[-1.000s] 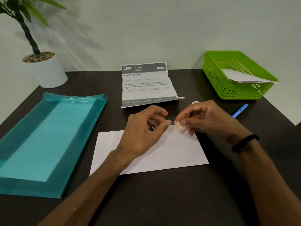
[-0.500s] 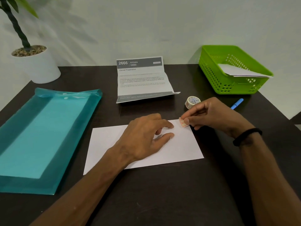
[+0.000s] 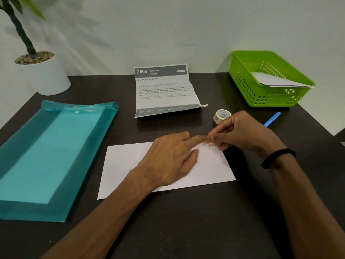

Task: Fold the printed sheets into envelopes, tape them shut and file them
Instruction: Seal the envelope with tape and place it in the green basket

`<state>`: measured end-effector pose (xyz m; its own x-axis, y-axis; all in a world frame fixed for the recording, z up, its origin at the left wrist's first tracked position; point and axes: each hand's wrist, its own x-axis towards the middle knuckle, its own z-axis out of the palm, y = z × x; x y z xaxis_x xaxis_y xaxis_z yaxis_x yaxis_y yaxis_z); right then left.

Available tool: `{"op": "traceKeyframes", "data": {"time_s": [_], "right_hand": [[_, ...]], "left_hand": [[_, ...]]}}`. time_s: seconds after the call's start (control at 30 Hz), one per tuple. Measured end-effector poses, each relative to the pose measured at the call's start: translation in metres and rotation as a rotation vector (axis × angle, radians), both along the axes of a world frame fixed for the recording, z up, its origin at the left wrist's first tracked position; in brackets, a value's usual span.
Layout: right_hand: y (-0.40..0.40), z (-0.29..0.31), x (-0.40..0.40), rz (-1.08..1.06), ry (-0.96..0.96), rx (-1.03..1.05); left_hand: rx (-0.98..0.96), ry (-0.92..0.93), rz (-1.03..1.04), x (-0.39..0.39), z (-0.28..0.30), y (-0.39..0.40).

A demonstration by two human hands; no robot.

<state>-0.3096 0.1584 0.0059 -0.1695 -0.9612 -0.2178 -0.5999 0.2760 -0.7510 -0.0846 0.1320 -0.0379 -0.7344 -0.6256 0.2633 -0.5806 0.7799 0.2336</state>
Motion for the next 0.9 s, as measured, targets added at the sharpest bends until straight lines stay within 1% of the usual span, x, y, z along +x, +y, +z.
{"op": "traceKeyframes", "data": {"time_s": [0.33,0.67,0.9], "right_hand": [[0.0016,0.0006,0.0071,-0.05,0.024,-0.009],[-0.0007,0.0008,0.0102,-0.066,0.044,0.013],[-0.0015,-0.0029,0.0109,0.022,0.137,-0.015]], "left_hand": [[0.028,-0.008,0.015,-0.0009,-0.0002,0.0002],[0.009,-0.012,0.053,-0.004,-0.0031,0.0007],[-0.069,-0.01,0.091,-0.0087,-0.005,0.0029]]}}
